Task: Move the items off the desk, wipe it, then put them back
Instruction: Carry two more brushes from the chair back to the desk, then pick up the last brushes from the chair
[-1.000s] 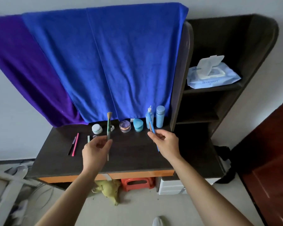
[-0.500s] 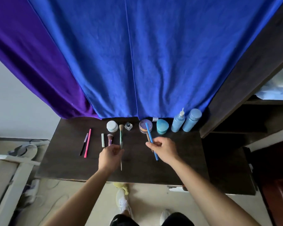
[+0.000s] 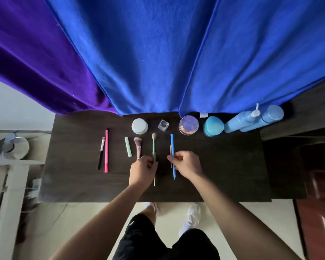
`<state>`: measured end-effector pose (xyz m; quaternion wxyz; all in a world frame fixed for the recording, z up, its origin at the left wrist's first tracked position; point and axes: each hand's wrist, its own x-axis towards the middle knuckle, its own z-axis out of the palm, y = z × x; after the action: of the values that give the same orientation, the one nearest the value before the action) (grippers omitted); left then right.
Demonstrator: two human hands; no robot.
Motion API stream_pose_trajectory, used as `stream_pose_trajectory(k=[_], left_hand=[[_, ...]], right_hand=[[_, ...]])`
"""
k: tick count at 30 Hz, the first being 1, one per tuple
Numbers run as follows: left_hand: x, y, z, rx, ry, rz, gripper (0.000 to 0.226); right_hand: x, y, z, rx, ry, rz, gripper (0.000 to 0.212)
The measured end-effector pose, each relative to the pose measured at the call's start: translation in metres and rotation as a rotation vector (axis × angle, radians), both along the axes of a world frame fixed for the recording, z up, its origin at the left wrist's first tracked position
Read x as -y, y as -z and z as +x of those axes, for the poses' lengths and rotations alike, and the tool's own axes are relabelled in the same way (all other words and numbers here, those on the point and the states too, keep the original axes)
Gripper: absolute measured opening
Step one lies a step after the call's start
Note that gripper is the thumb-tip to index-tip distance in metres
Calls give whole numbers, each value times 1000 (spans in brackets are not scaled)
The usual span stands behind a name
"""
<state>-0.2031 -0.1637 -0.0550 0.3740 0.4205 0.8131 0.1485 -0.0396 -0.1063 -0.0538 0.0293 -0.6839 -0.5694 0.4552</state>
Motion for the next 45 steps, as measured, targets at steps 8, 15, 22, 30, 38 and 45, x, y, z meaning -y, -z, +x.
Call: stream_pose_trajectory(k=[8,15,22,30,38,45], left_hand=[[-13,-41,-19,-31,30,70,34],[-23,-145,-22,-372,181,479,50],[-13,-197,17,-483,331,643,70],[-57,-213,121,-245,850,886,65],[45,-222,300,110,1396,1060,66],[236,-244,416,278,1813,1166,68]], right_hand=[[-16,-45,15,134,-40,44,42],[-33,-137,57,148,-143,783,51],[0,-175,121,307,-77,1066,64],[110,-181,207,635,410,966,65],[344,-212,272,1050,877,779,61],[560,-222,271,1242,1275,600,64]])
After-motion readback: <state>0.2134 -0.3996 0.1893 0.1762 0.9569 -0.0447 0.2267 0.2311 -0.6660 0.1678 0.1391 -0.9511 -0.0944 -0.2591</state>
